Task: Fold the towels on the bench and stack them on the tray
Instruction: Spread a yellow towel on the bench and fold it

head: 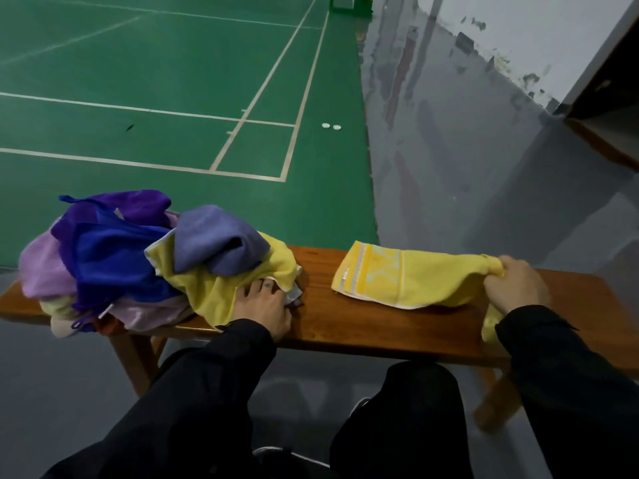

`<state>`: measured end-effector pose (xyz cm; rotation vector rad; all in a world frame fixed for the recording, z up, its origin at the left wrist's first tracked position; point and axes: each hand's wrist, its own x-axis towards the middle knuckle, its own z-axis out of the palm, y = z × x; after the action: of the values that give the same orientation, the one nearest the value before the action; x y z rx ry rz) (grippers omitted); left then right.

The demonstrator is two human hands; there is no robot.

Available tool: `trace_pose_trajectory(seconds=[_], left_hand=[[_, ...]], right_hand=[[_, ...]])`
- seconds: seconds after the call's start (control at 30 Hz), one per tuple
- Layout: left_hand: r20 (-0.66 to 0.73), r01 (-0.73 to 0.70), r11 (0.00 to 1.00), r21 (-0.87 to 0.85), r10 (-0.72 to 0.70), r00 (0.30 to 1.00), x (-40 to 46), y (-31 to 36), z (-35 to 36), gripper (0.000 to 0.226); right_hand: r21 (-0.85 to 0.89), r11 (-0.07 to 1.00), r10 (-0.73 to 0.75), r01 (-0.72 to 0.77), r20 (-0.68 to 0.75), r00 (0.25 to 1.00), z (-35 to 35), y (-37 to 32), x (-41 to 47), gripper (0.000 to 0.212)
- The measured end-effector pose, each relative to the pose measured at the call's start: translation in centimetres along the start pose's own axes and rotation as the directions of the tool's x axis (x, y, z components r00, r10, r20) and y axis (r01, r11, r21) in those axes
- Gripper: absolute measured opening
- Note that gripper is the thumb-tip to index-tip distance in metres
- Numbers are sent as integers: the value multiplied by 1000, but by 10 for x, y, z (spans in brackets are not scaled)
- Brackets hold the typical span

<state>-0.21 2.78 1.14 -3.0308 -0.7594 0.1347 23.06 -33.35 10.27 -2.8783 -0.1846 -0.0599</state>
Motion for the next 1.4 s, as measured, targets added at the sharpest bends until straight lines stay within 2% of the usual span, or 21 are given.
trace_pose_trajectory(seconds=[0.13, 0.2, 0.33, 0.4, 0.43, 0.5, 0.53, 0.6, 0.7, 0.77, 0.8, 0.83, 0.87, 0.9, 0.97, 1.03, 1.1, 1.17, 1.23, 1.3, 1.4], left_hand=[[-82, -59, 997, -46, 55, 995, -3, 9, -22, 38], [-143, -98, 993, -72, 87, 986, -4, 17, -33, 35], [-179, -248, 934, -256, 206, 962, 0, 41, -39, 32], [-187, -339, 857, -388, 287, 939, 6, 63, -41, 47], [-183, -381, 801, -462, 334, 925, 9, 76, -42, 62], [-168, -417, 655, -630, 410, 897, 12, 105, -47, 95], [-178, -411, 579, -704, 417, 891, 12, 119, -50, 98], [-266, -402, 460, -792, 333, 905, 10, 140, -56, 74], [-388, -434, 389, -813, 195, 901, 7, 145, -66, 52], [-413, -469, 415, -779, 223, 883, 8, 139, -75, 41], [-420, -480, 435, -762, 232, 877, 10, 136, -79, 36], [-421, -474, 442, -762, 218, 881, 12, 134, -85, 32], [-420, -458, 434, -776, 187, 888, 14, 132, -92, 29], [-411, -435, 420, -796, 152, 899, 16, 131, -99, 25], [-389, -410, 407, -816, 137, 911, 22, 129, -114, 19], [-372, -438, 422, -794, 233, 899, 23, 128, -135, 20], [-356, -479, 458, -749, 332, 874, 23, 129, -155, 17], [-379, -512, 522, -683, 346, 858, 25, 124, -175, 15], [-434, -529, 588, -612, 309, 846, 31, 110, -193, 14], [-488, -542, 630, -556, 280, 827, 38, 92, -207, 15], [-555, -571, 685, -452, 286, 781, 46, 67, -222, 15]], right_hand=[[144, 983, -111, 110, 1, 994, -4, -37, -5, 9], [301, 947, -118, 115, -7, 993, -1, -59, -11, 9], [661, 740, -203, 121, 49, 978, -6, -92, -24, 27], [770, 623, -301, 138, 74, 951, -16, -101, -35, 31], [799, 583, -349, 150, 79, 934, -22, -104, -40, 33], [825, 539, -412, 167, 86, 907, -29, -104, -46, 36], [830, 531, -431, 171, 90, 898, -32, -102, -48, 38], [818, 547, -436, 178, 96, 895, -38, -94, -48, 38], [765, 631, -330, 129, 114, 937, -44, -81, -42, 33], [618, 785, -168, 44, 144, 975, -43, -72, -34, 34], [472, 881, -103, 33, 123, 987, -41, -68, -32, 43], [357, 933, -74, 43, 73, 995, -37, -65, -33, 54], [338, 938, -73, 72, -8, 997, -33, -65, -36, 60], [410, 903, -94, 128, -103, 990, -27, -67, -42, 61], [601, 740, -206, 303, -227, 952, -20, -78, -63, 56], [674, 626, -416, 393, -138, 899, -20, -100, -84, 73], [696, 616, -512, 369, -3, 859, -19, -120, -88, 94], [694, 638, -448, 333, -17, 894, -21, -130, -77, 85], [626, 680, -441, 382, -67, 895, -27, -129, -61, 52], [467, 781, -439, 414, -59, 896, -31, -118, -45, 25], [168, 920, -345, 355, -82, 935, -38, -94, -21, 30]])
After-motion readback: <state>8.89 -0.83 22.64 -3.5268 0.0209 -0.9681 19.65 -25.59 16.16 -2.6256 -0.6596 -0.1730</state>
